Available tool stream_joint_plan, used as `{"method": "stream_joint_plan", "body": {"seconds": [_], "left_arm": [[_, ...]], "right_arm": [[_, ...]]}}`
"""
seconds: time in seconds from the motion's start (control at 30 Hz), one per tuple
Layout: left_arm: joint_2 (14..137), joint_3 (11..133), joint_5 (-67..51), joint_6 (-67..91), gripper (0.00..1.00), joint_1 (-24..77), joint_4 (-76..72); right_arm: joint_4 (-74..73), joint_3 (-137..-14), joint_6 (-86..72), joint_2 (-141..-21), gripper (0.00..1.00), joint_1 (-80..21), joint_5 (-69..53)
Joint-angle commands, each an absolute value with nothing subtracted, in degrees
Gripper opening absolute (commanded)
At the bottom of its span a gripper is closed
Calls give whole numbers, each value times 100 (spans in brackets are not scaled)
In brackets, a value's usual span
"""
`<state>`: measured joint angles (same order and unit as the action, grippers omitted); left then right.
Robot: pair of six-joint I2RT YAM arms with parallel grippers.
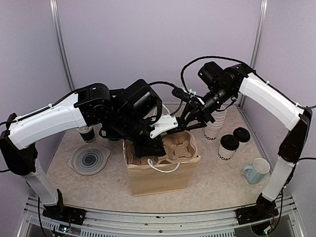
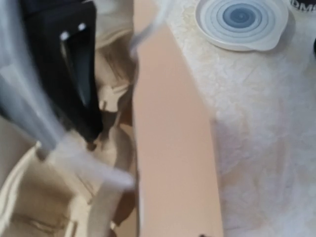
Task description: Pack the takeout coffee
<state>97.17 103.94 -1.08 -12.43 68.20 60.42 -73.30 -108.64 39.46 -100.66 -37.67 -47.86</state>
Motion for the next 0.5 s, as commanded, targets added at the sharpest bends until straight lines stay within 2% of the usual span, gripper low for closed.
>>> {"method": "stream_joint_plan", "body": {"seconds": [0.0, 0.13, 0.47], "left_arm": [[9881, 10451, -138, -1055, 24, 6834, 6298], [9935, 10450, -137, -886, 24, 6825, 6351], [9979, 10206, -212, -212, 24, 6794, 6650]], "right_arm": [[-7379, -11158, 3940, -9727, 44, -3681, -4879], [-7386, -11129, 3943, -9497, 52, -3418, -4975], [-7033, -10329, 3860, -9057, 54, -3184, -4838]]}}
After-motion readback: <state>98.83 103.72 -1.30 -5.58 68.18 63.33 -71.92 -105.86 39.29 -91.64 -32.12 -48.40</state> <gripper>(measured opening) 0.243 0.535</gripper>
